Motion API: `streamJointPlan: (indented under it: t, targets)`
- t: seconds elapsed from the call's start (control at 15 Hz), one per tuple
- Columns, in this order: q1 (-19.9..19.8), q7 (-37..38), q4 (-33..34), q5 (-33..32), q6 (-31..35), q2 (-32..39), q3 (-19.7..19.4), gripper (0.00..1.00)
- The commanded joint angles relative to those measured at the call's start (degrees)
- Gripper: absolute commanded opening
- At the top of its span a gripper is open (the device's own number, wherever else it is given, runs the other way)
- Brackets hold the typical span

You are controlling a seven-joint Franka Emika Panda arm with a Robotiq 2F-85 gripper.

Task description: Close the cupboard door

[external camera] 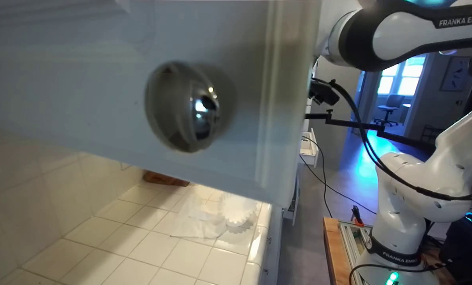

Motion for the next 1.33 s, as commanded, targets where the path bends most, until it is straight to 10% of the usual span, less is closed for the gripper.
streamJointPlan:
  t: [0.0,0.87,1.27]
  targets:
    - [0.44,-2.91,-2.56,-0.04,1.68,-10.78,-4.29,1.00]
    - [-10.69,8.44,-0.85,1.57,19.84,-19.91,-10.29,1.00]
    - [-11.95,4.56,2.96,-0.76,9.23,-23.02,-11.72,1.00]
